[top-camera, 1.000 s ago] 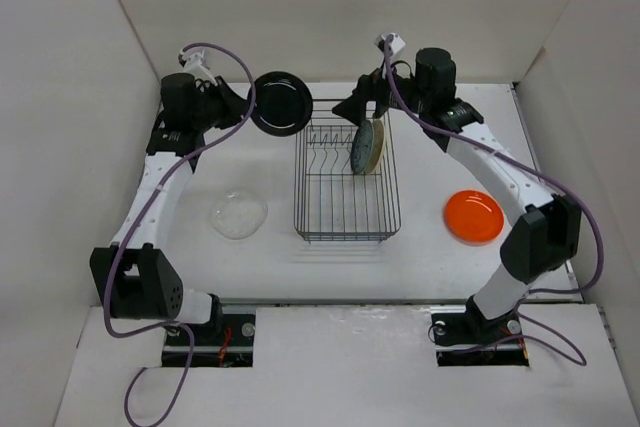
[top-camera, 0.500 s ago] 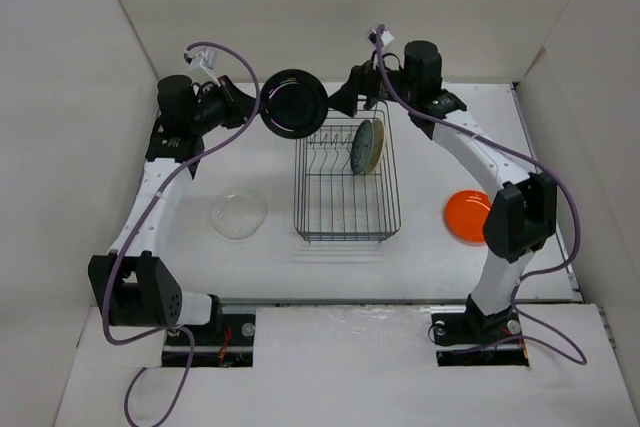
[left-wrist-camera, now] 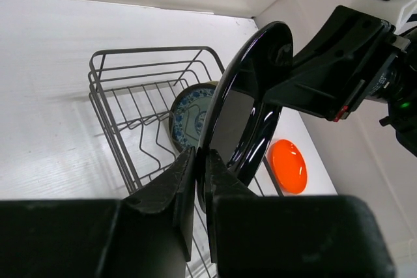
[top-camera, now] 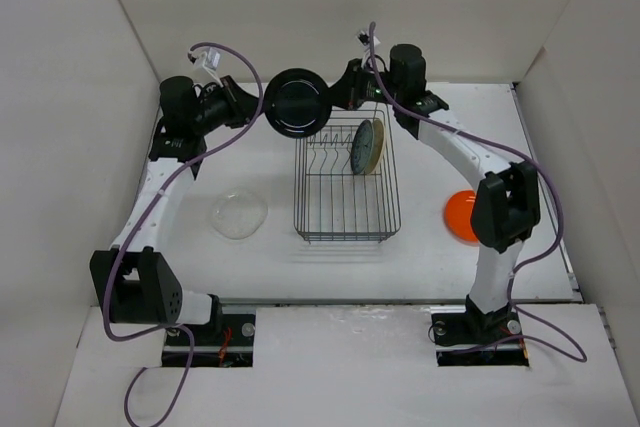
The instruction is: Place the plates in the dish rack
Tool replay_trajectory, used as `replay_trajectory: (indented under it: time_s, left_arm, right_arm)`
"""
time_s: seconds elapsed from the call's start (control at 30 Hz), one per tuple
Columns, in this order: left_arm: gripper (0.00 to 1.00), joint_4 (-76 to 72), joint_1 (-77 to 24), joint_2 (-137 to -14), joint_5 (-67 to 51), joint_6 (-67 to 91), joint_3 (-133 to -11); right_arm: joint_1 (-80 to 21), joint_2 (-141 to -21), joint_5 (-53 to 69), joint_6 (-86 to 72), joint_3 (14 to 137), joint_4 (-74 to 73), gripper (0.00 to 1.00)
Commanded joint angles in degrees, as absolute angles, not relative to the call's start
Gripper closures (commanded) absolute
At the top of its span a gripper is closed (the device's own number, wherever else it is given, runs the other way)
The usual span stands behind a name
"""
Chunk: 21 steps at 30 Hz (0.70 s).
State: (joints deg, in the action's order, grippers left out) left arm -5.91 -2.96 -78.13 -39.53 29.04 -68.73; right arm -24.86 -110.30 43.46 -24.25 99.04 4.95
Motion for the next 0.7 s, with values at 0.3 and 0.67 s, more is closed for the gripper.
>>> replay_trajectory:
  time_s: [0.3, 0.67]
  left_arm:
    - [0.00, -2.7, -0.9, -75.2, -26.6, 32.2, -68.4]
    - [0.00, 10.2, 1.3, -72.4, -3.1, 35.1, -69.6]
  right_arm:
    - [-29.0, -91.9, 7.4, -26.0, 92.5, -7.4, 1.00]
    - [-41.0, -98.2, -37.5, -29.8, 106.3, -38.1, 1.00]
